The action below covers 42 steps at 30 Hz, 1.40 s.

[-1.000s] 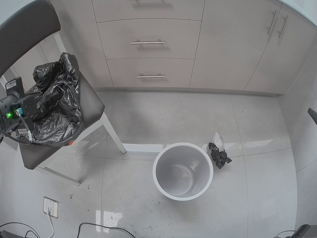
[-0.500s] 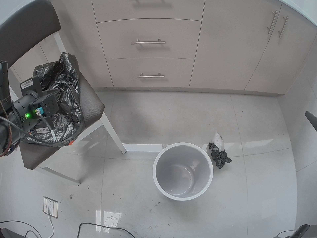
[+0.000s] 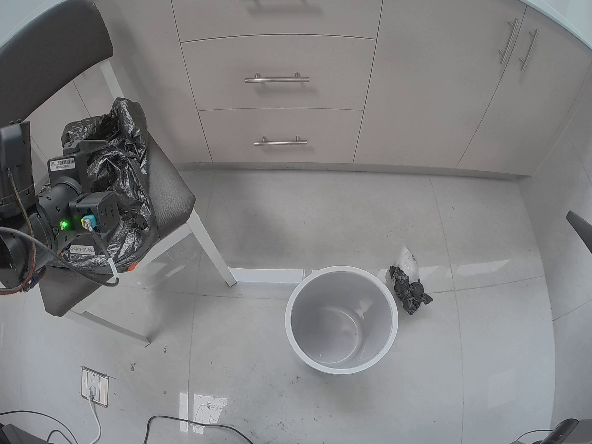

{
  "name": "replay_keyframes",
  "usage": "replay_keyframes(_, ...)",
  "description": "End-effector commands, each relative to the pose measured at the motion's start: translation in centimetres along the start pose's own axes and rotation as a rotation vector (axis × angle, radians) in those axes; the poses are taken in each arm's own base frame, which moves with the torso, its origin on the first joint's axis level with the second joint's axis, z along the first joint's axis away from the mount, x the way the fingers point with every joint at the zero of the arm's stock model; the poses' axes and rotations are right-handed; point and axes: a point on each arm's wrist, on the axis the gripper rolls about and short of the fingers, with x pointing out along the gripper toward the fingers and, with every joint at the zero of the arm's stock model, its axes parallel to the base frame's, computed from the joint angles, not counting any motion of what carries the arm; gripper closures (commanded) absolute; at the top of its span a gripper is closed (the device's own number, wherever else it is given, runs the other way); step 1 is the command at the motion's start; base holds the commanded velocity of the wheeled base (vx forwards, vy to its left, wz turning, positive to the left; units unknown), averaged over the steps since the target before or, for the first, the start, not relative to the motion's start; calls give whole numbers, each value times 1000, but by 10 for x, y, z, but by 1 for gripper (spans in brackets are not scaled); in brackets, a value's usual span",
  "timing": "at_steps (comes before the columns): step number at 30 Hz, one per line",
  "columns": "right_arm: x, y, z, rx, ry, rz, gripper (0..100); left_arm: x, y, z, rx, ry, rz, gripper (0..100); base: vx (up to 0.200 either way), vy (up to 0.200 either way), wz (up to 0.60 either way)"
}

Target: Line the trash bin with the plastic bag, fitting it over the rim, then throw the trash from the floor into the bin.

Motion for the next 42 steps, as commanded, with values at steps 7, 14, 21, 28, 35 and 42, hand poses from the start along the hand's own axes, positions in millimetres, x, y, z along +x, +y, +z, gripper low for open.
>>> replay_keyframes(7,0,-1,-2,1,7,1,100,23,-12,6,130,86,-62,0,0,0,0)
replay_keyframes(14,0,-1,-2,1,7,1,100,35,-21,10,148,105,-100,0,0,0,0)
replay_keyframes(21,0,-1,-6,3,28,19,100,42,-24,6,151,128,-120,0,0,0,0)
replay_keyframes(28,-1,-2,-7,3,31,22,100,48,-26,10,163,146,-129,0,0,0,0)
replay_keyframes(35,0,-2,-7,4,34,21,100,55,-35,19,193,129,-158,0,0,0,0)
replay_keyframes(42,2,-3,-9,8,46,16,100,65,-42,24,197,154,-160,0,0,0,0)
